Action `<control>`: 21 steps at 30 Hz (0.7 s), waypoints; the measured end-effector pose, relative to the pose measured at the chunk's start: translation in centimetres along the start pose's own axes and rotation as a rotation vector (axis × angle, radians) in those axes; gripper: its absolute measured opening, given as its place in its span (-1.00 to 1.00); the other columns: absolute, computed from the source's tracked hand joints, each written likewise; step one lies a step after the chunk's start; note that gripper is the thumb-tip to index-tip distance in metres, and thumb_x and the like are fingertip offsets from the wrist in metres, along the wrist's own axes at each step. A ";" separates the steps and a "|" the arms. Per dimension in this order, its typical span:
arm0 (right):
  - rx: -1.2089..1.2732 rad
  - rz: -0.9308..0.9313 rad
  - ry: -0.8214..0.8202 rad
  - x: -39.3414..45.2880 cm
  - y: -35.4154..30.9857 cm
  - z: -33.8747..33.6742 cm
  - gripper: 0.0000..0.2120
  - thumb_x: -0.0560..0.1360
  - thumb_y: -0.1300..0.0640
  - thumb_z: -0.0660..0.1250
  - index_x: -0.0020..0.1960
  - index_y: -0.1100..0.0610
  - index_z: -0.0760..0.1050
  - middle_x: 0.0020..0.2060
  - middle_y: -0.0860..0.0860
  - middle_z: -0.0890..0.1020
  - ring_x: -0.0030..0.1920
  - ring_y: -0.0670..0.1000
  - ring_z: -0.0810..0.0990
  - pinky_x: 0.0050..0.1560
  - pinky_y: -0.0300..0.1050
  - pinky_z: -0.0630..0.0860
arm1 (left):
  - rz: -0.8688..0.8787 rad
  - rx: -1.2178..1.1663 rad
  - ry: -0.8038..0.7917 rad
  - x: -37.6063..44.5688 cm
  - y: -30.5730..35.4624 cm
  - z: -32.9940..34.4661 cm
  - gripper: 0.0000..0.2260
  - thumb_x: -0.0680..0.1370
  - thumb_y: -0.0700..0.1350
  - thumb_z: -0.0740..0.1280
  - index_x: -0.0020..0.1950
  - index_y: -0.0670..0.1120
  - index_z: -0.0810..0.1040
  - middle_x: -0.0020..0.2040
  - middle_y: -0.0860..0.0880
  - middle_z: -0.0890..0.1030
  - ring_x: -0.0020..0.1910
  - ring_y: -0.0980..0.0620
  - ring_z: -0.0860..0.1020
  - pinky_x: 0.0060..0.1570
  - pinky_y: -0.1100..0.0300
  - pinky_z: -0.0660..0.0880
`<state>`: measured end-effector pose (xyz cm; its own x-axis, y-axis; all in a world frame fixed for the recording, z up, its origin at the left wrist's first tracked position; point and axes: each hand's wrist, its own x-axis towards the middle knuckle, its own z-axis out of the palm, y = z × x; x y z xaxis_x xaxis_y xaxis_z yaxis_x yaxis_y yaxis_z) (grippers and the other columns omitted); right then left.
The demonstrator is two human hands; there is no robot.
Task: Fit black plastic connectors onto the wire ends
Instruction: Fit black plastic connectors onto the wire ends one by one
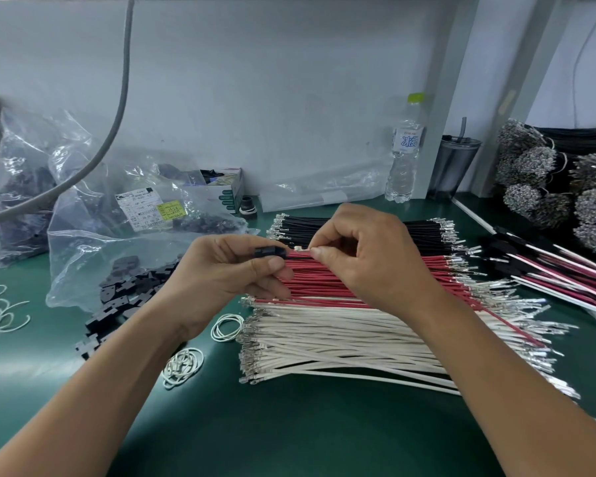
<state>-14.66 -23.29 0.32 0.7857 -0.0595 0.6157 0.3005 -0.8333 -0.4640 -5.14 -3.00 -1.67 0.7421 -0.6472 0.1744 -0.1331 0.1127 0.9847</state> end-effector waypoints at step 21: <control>0.068 -0.022 0.035 -0.2 -0.4 1.2 -0.94 0.48 0.14 0.48 -0.16 0.03 0.64 -0.25 -0.17 0.56 -0.20 -0.11 0.55 -0.14 0.01 0.54 | 0.067 -0.056 0.043 0.0 -0.2 0.4 -0.77 0.38 -0.17 0.51 0.03 -0.12 0.76 -0.10 -0.26 0.74 -0.24 -0.14 0.74 -0.19 0.14 0.67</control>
<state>-14.27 -22.25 -0.40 0.7596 -0.0622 0.6474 0.3543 -0.7952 -0.4921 -5.41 -3.36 -1.83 0.7604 -0.6039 0.2389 -0.1475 0.1976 0.9691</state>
